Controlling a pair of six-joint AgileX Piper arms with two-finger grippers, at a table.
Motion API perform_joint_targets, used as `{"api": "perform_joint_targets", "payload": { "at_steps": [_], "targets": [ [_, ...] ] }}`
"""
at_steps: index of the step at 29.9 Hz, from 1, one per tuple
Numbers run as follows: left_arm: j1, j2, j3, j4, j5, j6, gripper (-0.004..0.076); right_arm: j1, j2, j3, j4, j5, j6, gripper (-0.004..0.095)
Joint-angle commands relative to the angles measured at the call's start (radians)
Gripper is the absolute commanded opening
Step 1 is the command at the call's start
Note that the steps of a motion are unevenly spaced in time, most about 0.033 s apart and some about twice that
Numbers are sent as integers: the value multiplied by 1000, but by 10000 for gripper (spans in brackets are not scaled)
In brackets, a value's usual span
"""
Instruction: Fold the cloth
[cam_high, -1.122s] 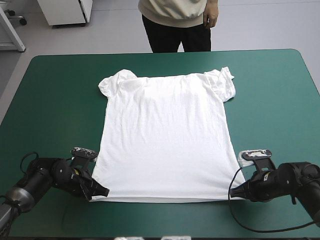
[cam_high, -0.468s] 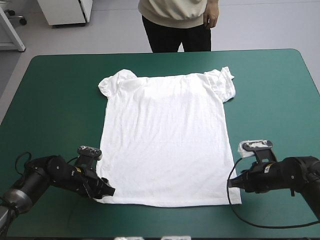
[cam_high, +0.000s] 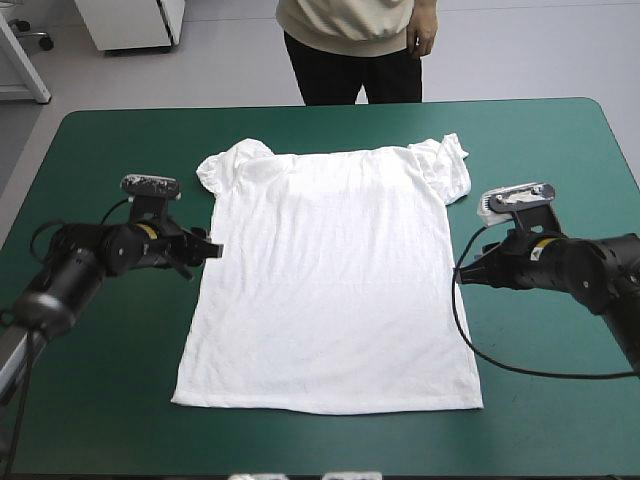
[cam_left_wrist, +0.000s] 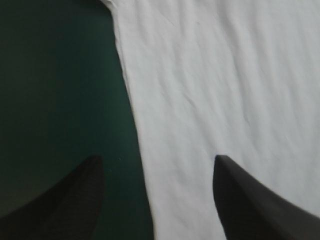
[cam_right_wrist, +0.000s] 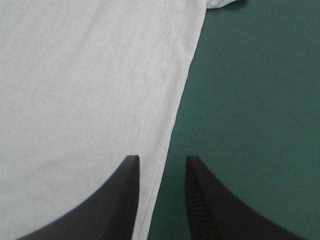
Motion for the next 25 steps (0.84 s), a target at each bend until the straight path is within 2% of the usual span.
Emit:
{"api": "perform_joint_targets", "payload": {
  "at_steps": [1, 7, 12, 17, 25],
  "targets": [
    [49, 133, -149, -28, -35, -38, 462, -6, 59, -68, -3, -52, -17, 309],
    [97, 394, -396, -190, 59, 39, 462, -6, 130, -80, -1, -65, -35, 309],
    [97, 534, -555, -218, 132, 73, 451, -6, 139, -80, 1, -84, -35, 309],
    [97, 605, -625, -195, 176, 76, 441, -6, 139, -80, 3, -87, -35, 309],
    [86, 651, -625, -169, 256, 122, 440, -6, 139, -80, 3, -94, -35, 308]
  ]
}}
